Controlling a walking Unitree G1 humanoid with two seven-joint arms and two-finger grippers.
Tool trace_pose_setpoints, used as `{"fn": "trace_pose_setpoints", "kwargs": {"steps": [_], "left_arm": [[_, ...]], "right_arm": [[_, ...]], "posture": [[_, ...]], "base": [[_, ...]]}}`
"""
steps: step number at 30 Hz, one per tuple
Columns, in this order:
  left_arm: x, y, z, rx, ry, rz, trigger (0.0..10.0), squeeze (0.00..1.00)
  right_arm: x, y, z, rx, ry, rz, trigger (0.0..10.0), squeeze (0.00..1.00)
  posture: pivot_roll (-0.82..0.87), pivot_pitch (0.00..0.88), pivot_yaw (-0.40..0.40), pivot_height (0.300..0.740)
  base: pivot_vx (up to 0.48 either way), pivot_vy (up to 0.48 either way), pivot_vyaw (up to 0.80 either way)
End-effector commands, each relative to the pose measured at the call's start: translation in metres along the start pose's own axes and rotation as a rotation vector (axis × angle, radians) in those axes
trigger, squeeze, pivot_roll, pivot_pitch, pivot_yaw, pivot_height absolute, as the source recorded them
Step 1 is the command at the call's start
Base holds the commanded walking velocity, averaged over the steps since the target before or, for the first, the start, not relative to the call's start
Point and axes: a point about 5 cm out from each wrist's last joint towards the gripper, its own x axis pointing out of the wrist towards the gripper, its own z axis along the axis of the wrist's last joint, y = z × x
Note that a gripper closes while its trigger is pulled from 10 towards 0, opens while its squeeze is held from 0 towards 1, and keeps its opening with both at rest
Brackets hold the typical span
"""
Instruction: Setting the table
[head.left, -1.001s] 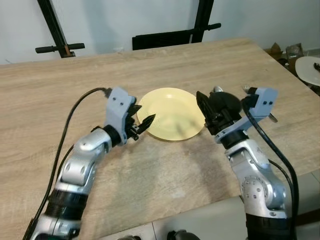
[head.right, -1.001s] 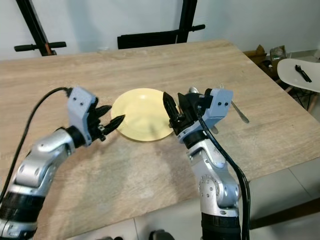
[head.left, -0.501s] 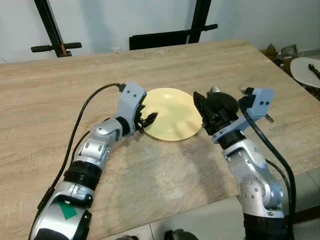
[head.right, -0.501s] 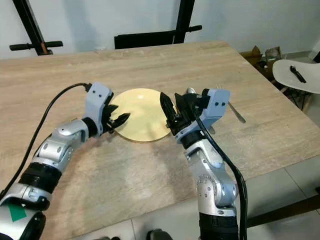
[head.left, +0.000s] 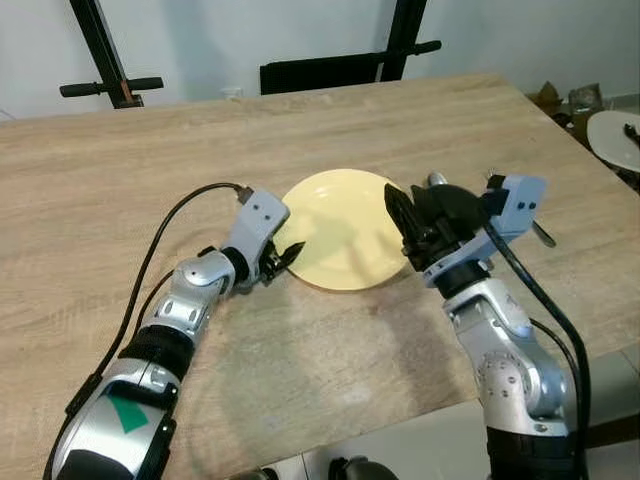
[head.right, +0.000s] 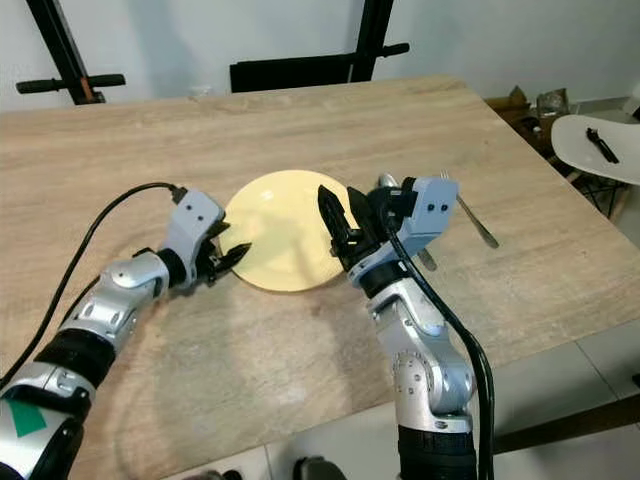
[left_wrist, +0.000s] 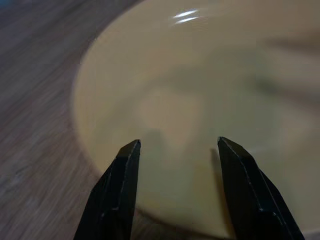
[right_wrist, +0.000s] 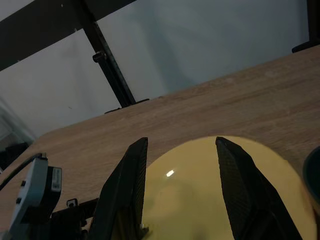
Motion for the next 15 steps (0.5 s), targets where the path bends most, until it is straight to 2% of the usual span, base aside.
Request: {"fn": "trace_pose_setpoints", "kwargs": {"steps": [1, 2, 4, 5, 6, 7, 8, 10, 12, 14, 15], "left_arm": [[-0.005, -0.008, -0.021, 0.071, 0.115, -0.081, 10.0, 0.0], [-0.005, -0.008, -0.021, 0.071, 0.115, -0.081, 10.0, 0.0], [-0.013, -0.01, -0.032, 0.145, 0.171, -0.133, 10.0, 0.0], [-0.013, -0.01, -0.032, 0.145, 0.171, -0.133, 10.0, 0.0], [-0.017, -0.012, -0.036, 0.144, 0.178, -0.156, 10.0, 0.0], [-0.028, -0.012, -0.042, 0.15, 0.177, -0.167, 10.0, 0.0], [-0.028, -0.012, -0.042, 0.15, 0.177, -0.167, 10.0, 0.0], [-0.037, -0.012, -0.048, 0.145, 0.191, -0.166, 10.0, 0.0], [-0.052, -0.014, -0.059, 0.133, 0.214, -0.14, 10.0, 0.0], [-0.052, -0.014, -0.059, 0.133, 0.214, -0.14, 10.0, 0.0], [-0.061, -0.016, -0.065, 0.115, 0.225, -0.113, 10.0, 0.0]], "right_arm": [[-0.002, 0.001, 0.001, -0.003, 0.005, 0.007, 10.0, 0.0], [-0.002, 0.001, 0.001, -0.003, 0.005, 0.007, 10.0, 0.0], [-0.002, 0.001, 0.001, -0.004, 0.006, 0.008, 10.0, 0.0], [-0.002, 0.001, 0.001, -0.004, 0.006, 0.008, 10.0, 0.0], [-0.002, 0.001, 0.001, -0.003, 0.007, 0.009, 10.0, 0.0], [-0.002, 0.002, 0.0, 0.0, 0.008, 0.012, 10.0, 0.0], [-0.002, 0.002, 0.0, 0.0, 0.008, 0.012, 10.0, 0.0], [-0.002, 0.003, -0.001, 0.005, 0.012, 0.019, 10.0, 0.0], [-0.002, 0.007, -0.003, 0.018, 0.028, 0.051, 10.0, 0.0], [-0.002, 0.007, -0.003, 0.018, 0.028, 0.051, 10.0, 0.0], [-0.002, 0.011, -0.006, 0.033, 0.048, 0.089, 10.0, 0.0]], "posture": [[-0.11, 0.072, 0.006, 0.74], [-0.11, 0.072, 0.006, 0.74], [-0.1, 0.069, 0.013, 0.74], [-0.1, 0.069, 0.013, 0.74], [-0.1, 0.069, 0.013, 0.74], [-0.1, 0.069, 0.019, 0.74], [-0.1, 0.069, 0.019, 0.74], [-0.09, 0.07, 0.018, 0.74], [-0.08, 0.07, 0.016, 0.74], [-0.08, 0.07, 0.016, 0.74], [-0.08, 0.069, 0.014, 0.74]], "base": [[0.0, 0.0, 0.0], [0.0, 0.0, 0.0], [0.0, 0.0, 0.0], [0.0, 0.0, 0.0], [0.0, 0.0, 0.0], [0.0, 0.0, 0.0], [0.0, 0.0, 0.0], [0.0, 0.0, 0.0], [0.0, 0.0, 0.0], [0.0, 0.0, 0.0], [0.0, 0.0, 0.0]]}}
